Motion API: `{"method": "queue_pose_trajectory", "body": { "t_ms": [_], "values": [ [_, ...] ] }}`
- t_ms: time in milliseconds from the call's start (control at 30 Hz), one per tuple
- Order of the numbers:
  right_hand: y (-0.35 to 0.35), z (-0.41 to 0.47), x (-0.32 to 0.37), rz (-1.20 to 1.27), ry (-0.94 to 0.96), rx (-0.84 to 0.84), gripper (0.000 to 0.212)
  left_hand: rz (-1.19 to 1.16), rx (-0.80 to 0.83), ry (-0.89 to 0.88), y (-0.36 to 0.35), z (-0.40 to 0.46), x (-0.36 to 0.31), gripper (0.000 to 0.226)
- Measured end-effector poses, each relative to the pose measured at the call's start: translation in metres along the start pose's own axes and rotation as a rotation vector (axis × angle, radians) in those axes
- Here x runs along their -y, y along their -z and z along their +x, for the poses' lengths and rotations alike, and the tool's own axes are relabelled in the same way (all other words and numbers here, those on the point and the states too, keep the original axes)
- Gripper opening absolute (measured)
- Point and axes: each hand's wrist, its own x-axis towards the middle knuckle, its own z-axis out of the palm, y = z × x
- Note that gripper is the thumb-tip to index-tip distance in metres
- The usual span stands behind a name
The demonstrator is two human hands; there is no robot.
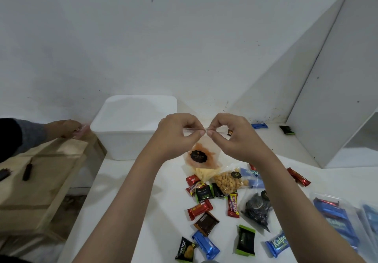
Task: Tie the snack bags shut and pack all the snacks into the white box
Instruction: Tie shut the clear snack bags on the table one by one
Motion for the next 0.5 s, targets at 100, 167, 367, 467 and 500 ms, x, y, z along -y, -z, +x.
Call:
{"method": "queue_pose_trajectory", "body": {
  "t_ms": [100, 167, 367, 467, 500],
  "values": [
    [0.002, -0.002, 0.002, -0.004, 0.017, -0.015, 0.006, -0.023, -0.047, -0.034, -0.004, -0.002, -0.004, 0.006],
    [0.003, -0.003, 0.004, -0.001, 0.019, -0.027, 0.006, -0.044, -0.081, -0.060, -0.008, -0.005, -0.008, 0.008],
    [0.000, -0.007, 0.004, 0.053, -0.033, -0.094, 0.008, -0.019, -0.150, -0.100, -0.012, -0.007, -0.012, 0.009],
    [0.004, -0.005, 0.001, 0.127, -0.102, -0.099, 0.009, -0.063, -0.155, -0.060, -0.006, -0.007, -0.010, 0.008],
    [0.006, -0.004, -0.001, 0.177, -0.127, -0.094, 0.010, -0.073, -0.161, -0.046, -0.004, -0.007, -0.010, 0.008]
  ]
}}
